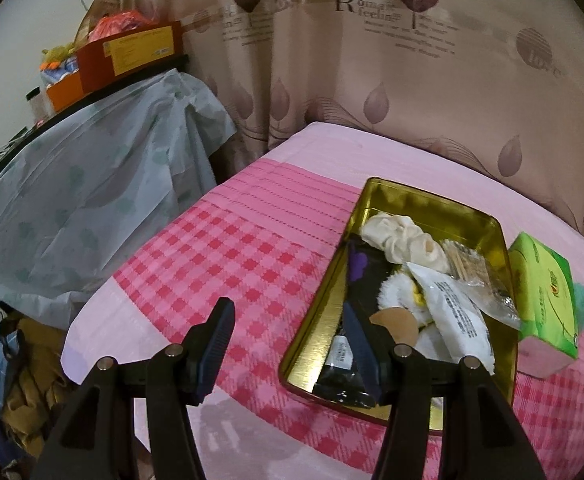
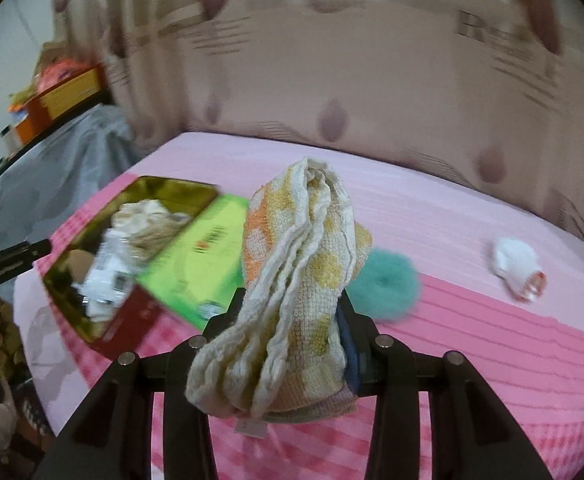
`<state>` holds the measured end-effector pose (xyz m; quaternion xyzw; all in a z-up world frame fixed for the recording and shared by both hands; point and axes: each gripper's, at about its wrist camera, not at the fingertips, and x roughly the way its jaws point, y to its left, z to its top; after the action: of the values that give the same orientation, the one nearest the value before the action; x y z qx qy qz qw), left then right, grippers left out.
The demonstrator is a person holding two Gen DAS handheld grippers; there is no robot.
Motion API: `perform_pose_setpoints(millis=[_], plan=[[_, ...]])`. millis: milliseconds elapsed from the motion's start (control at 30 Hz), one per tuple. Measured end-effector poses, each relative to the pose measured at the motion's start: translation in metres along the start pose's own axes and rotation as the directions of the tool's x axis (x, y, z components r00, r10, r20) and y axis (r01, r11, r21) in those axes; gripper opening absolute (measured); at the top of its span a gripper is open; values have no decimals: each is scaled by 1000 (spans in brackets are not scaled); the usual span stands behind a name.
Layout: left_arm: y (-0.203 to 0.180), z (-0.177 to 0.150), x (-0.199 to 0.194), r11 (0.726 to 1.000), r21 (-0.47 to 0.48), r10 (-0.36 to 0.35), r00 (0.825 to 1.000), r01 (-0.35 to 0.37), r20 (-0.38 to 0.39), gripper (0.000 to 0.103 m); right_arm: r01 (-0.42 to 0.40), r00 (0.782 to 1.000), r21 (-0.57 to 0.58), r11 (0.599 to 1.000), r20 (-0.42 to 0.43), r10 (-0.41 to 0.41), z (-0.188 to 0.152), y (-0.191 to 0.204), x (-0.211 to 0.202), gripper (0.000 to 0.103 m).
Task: Organize soft objects
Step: 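Carry the yellow-patterned towel into the gold tin and open the right tool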
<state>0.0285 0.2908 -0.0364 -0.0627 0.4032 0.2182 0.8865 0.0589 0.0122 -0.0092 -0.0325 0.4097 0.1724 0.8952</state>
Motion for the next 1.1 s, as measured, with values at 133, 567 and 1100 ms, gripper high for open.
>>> perform_pose_setpoints(millis=[133,567,1100], plan=[[6,2,-6,1000,-26,5,1000,-5,17,57,-65,998,-46,997,-14,64,11,36,16,38],[34,8,-4,991,-130,14,1000,-14,0,57,-164,986,-164,973,-69,154,53,117,67,38],[45,8,5,984,-178,21,999,-26,-28,57,-189,973,-213,959,-170,154,73,156,130,43]])
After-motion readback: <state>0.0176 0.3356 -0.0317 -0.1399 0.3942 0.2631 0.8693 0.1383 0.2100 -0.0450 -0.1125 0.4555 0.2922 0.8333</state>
